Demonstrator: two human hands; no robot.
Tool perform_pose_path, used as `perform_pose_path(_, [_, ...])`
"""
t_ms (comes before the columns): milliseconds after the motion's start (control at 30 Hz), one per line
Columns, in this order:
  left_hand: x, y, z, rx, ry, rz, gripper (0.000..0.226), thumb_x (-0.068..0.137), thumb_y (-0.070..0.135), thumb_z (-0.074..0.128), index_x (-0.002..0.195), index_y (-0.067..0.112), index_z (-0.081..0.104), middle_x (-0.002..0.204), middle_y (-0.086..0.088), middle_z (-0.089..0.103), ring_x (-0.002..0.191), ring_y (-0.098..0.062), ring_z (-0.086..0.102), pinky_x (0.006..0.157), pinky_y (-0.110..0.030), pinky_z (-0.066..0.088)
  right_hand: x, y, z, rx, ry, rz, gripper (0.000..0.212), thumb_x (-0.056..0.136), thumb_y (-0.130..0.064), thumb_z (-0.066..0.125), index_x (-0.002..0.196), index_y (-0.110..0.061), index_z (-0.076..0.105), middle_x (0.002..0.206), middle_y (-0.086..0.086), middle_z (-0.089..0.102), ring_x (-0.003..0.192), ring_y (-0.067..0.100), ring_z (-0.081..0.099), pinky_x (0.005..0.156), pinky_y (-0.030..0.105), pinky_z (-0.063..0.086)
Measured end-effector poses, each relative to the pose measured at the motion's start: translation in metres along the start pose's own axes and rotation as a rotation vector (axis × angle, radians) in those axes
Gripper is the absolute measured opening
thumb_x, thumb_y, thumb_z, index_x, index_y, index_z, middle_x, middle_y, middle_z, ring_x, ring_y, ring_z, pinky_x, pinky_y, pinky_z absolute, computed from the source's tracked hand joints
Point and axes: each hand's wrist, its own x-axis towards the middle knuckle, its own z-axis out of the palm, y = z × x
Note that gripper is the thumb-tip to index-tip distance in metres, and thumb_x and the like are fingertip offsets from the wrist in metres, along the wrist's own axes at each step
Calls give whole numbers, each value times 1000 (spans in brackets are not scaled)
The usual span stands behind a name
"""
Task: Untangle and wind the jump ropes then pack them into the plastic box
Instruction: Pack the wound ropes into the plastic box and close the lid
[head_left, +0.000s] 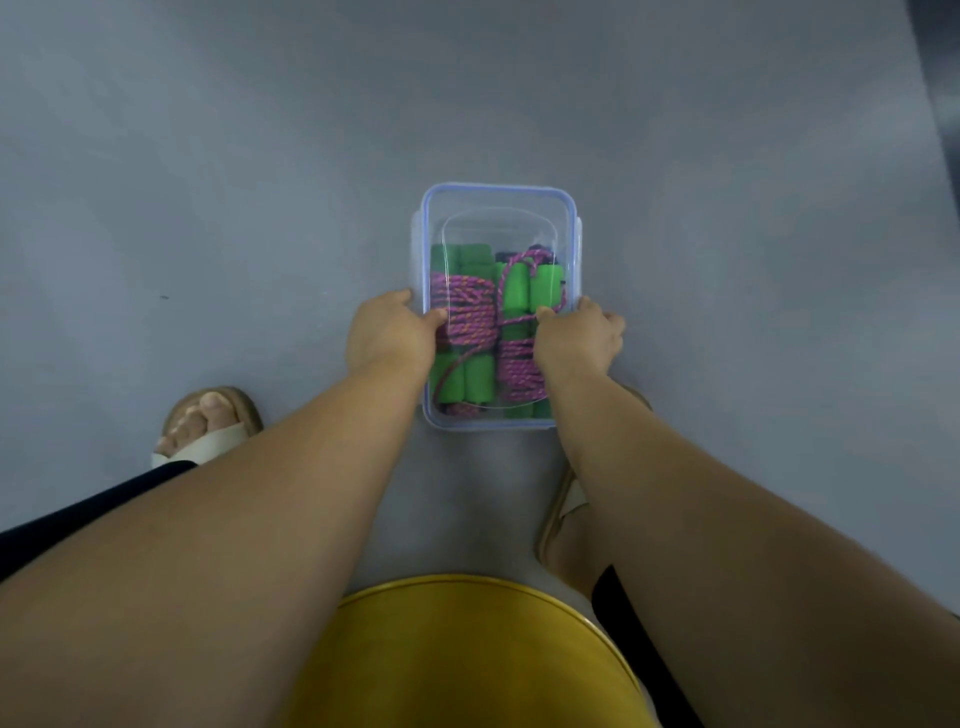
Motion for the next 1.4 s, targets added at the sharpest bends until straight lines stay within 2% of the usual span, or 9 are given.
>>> perform_pose_path(167, [6,6,-2,-210,-50,-126,51,82,21,72,128,6,56,125,-14,62,106,-29,63,95,-40,49,7,2,-3,77,-94,-19,24,84,-29,63,98,-10,66,103,11,66,93,30,62,86,43,52])
perform_pose_path(433, [8,3,-3,-377,-144,-183,32,83,11,70,114,10,66,99,-13,70,86,-27,67,87,-44,53,20,7,-16,165,-230,-22,10,80,-24,71,74,-20,64,83,3,68,84,25,67,84,43,55])
perform_pose_path(533, [6,6,-11,-481,-234,-227,33,85,3,65,118,5,61,86,-7,65,69,-20,61,73,-38,54,17,11,-14,143,-193,-64,17,84,-30,66,94,-17,68,90,2,69,86,24,66,84,41,54])
perform_pose_path(700, [0,-1,-4,-324,-177,-116,45,90,21,62,133,14,51,122,-13,62,106,-32,61,93,-46,49,-2,23,5,124,-191,54,63,90,-45,51,144,-20,30,142,17,37,123,36,45,105,44,36])
perform_pose_path(833, [-21,-15,19,-308,-174,-55,42,96,23,46,137,22,42,126,-9,59,109,-28,58,98,-41,46,-22,35,15,374,-180,131,64,88,-41,55,144,-24,27,139,10,44,121,31,48,104,47,39])
perform_pose_path(1000, [-3,-22,3,-566,-74,-154,29,95,16,47,122,28,51,97,-8,62,88,-29,62,85,-50,53,-8,-6,12,230,-218,-171,50,91,-21,54,138,-20,40,125,3,56,109,22,55,94,28,41])
perform_pose_path(1167, [58,-7,-63,-704,20,-183,30,96,17,46,123,30,49,111,-4,60,97,-27,62,89,-47,52,9,-99,31,175,-329,-375,49,91,-12,54,136,-11,35,114,1,53,94,17,52,83,23,40])
perform_pose_path(1300, [122,7,-128,-571,98,-58,40,96,14,42,134,26,45,114,-4,58,103,-29,61,91,-45,51,21,-170,65,252,-347,-416,50,87,-6,56,133,-13,41,119,7,59,98,25,60,90,44,51])
perform_pose_path(1400, [149,14,-151,-562,96,-30,42,96,10,39,135,28,44,113,-7,59,89,-25,62,84,-43,55,31,-200,85,291,-340,-425,51,83,-3,53,131,-17,45,115,8,62,99,30,62,85,54,52])
